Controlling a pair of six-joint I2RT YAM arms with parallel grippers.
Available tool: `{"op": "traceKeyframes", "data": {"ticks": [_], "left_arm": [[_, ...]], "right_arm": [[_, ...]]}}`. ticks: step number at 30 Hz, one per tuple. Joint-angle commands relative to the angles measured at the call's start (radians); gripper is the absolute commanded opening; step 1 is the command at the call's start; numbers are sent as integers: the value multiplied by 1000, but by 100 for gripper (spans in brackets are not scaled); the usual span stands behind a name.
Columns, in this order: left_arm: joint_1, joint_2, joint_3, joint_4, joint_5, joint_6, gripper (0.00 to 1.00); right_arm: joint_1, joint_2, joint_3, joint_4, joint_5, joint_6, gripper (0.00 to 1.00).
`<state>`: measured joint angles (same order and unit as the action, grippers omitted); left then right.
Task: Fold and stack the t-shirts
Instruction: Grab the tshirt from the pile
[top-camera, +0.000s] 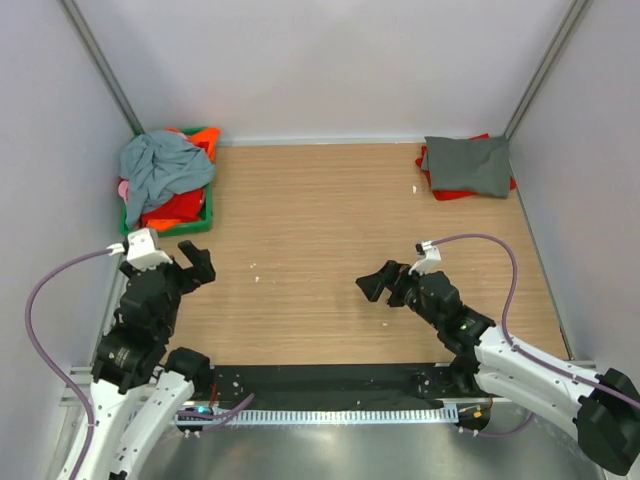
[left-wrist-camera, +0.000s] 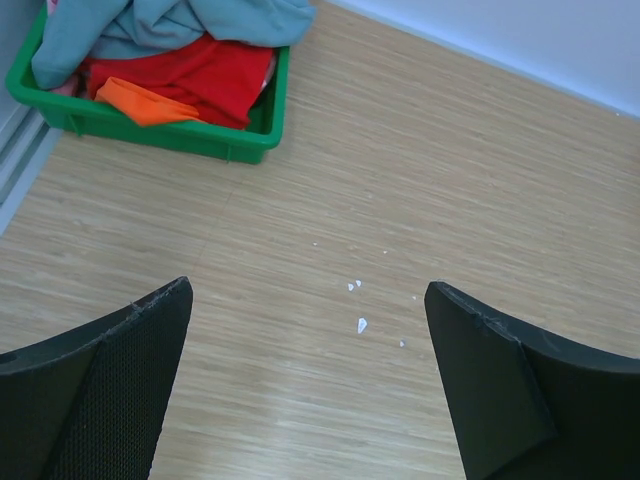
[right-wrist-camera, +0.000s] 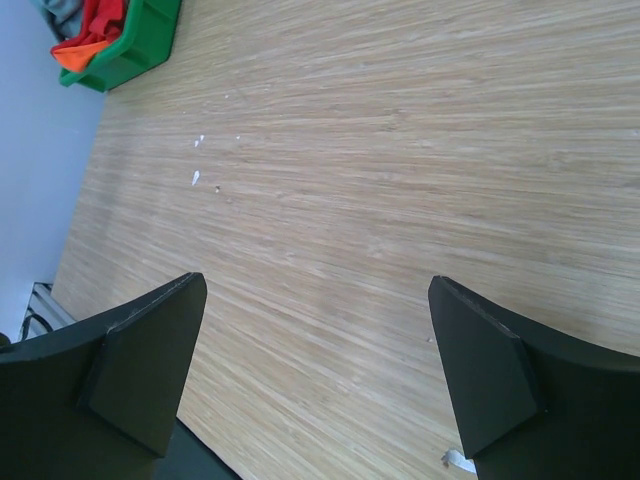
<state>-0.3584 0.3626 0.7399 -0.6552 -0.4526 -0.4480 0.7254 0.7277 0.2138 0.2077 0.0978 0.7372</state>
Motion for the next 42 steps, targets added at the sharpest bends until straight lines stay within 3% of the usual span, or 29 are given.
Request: {"op": "traceKeyframes", "data": {"ticks": [1, 5, 10, 12, 17, 22, 32, 39, 42], "left_arm": [[-5, 21, 41, 29, -6, 20, 100], [-5, 126, 137, 2, -20, 43, 100], [16, 471, 364, -29, -172, 98, 100], [85, 630, 479, -29, -144, 107, 100], [310, 947, 700, -118, 75, -24, 99], [355, 1191, 851, -78, 63, -49, 96], [449, 1570, 1145, -132, 60, -27, 89], [463, 1697, 1248, -156, 29, -60, 84], [464, 1740, 1296, -185, 28, -77, 73]], "right_arm": [[5, 25, 9, 7, 33, 16, 100], [5, 38, 7, 35, 26, 1, 100], [5, 56, 1, 52, 60, 10, 100], [5, 68, 7, 52, 59, 7, 100], [5, 113, 7, 56, 94, 21, 100], [6, 145, 18, 50, 105, 28, 100], [6, 174, 25, 71, 71, 11, 100], [6, 174, 22, 81, 72, 8, 100], [5, 176, 24, 82, 74, 8, 100]]}}
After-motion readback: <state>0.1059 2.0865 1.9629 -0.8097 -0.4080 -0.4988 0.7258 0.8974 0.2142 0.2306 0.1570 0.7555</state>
